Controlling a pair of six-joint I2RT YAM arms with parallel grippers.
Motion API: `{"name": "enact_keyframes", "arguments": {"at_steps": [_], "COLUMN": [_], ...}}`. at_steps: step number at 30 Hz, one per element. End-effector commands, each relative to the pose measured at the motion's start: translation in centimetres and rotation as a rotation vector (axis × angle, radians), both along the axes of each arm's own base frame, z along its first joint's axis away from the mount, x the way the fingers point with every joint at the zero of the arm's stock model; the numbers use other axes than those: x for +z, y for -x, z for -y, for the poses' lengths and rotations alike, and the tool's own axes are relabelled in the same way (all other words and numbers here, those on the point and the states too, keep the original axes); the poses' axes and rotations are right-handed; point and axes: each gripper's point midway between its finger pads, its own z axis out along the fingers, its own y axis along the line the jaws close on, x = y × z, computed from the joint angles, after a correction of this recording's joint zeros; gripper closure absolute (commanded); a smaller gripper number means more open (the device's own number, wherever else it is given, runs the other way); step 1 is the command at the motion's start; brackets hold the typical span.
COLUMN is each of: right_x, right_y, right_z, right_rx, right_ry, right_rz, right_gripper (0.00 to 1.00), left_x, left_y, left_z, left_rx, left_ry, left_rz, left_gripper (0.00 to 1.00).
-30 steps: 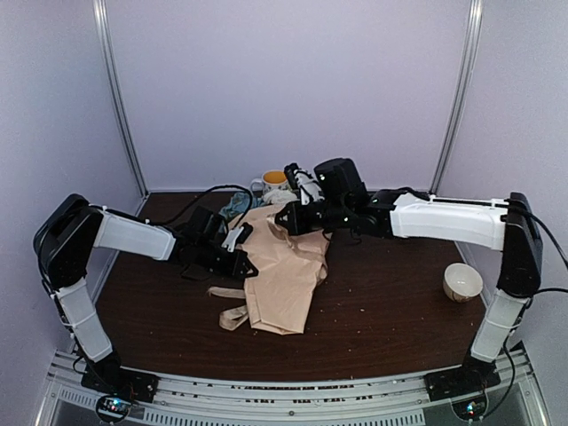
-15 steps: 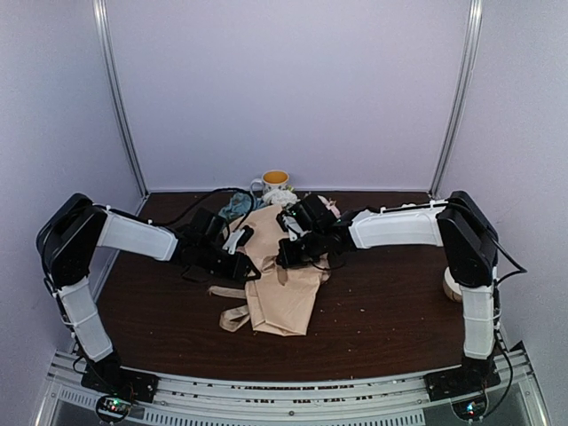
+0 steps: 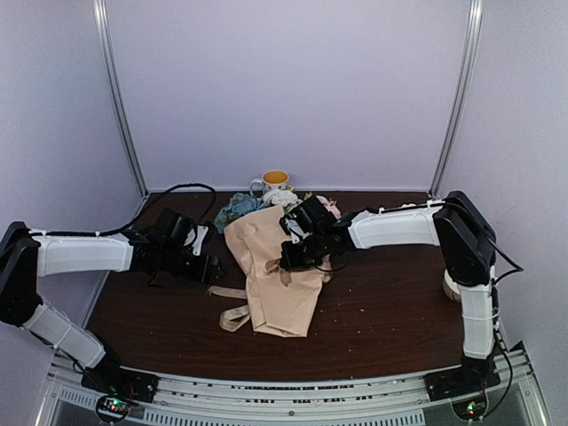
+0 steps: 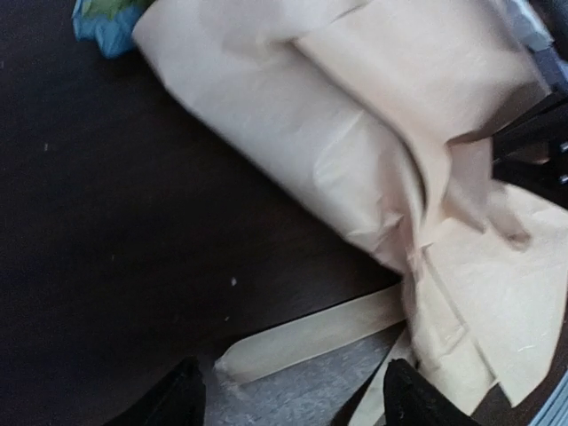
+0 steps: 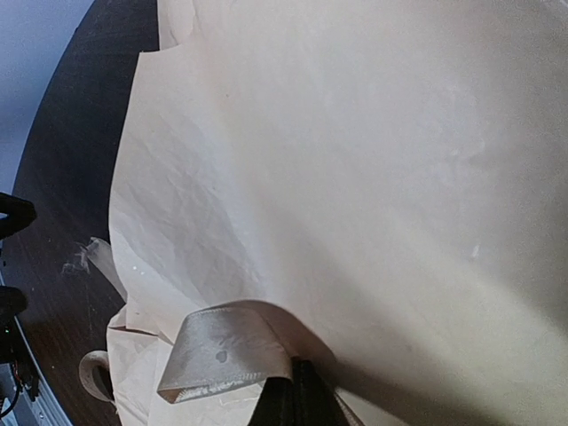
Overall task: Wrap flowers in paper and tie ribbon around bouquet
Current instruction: Cross the ribbon over the folded bouquet.
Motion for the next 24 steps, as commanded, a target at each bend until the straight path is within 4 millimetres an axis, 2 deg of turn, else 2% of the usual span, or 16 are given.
{"name": "enact_keyframes", "arguments": {"at_steps": [1,4,8,10,11,15,16,18,21,24], "right_x": [-0.5,-0.2,0.1,0.3,0.3,0.5,0.6,0.7,0.8,0.6], "right_y": [0.1,0.2,0.1,0.0,0.0,-0.1,-0.1,0.0,0.0,0.0], "right_z": [0.1,0.1,0.3,0.3,0.3,0.3,0.3,0.3,0.4,0.6], "right_rx": [0.005,0.009,0.006,0.005,0.005,0.006,0.007,0.008,0.008,0.007], "right_ry": [-0.004,-0.005,0.001,0.0,0.0,-0.001,-0.001,0.002,0.005,0.011], "right_rz": [-0.008,-0.001,0.009,0.016,0.018,0.021,0.021,0.021,0.025,0.023], "right_gripper": [1.0,1.0,1.0,1.0,1.0,1.0,1.0,1.0,1.0,1.0], "left_x": [-6.5,-7.5,-7.9,-7.8,-7.7,-8.3,-8.4,-8.4,-7.4,-4.9], "left_y": [2.3,1.9,1.9,1.6,1.2,-0.1,-0.3,-0.4,-0.8,-3.0], "left_z": [-3.5,-2.6,-0.8,-0.8,-1.1,-1.9,-1.8,-1.0,-0.3,-1.0], "left_rx": [0.069,0.04,-0.017,-0.008,0.004,0.022,0.019,-0.001,-0.012,0.011], "left_ry": [-0.139,-0.13,-0.07,-0.07,-0.089,-0.145,-0.141,-0.114,-0.067,-0.078], "left_rz": [-0.172,-0.192,-0.231,-0.214,-0.199,-0.185,-0.189,-0.197,-0.167,-0.077], "left_gripper": [0.28,0.33,0.59,0.74,0.77,0.79,0.83,1.0,1.0,1.0]}}
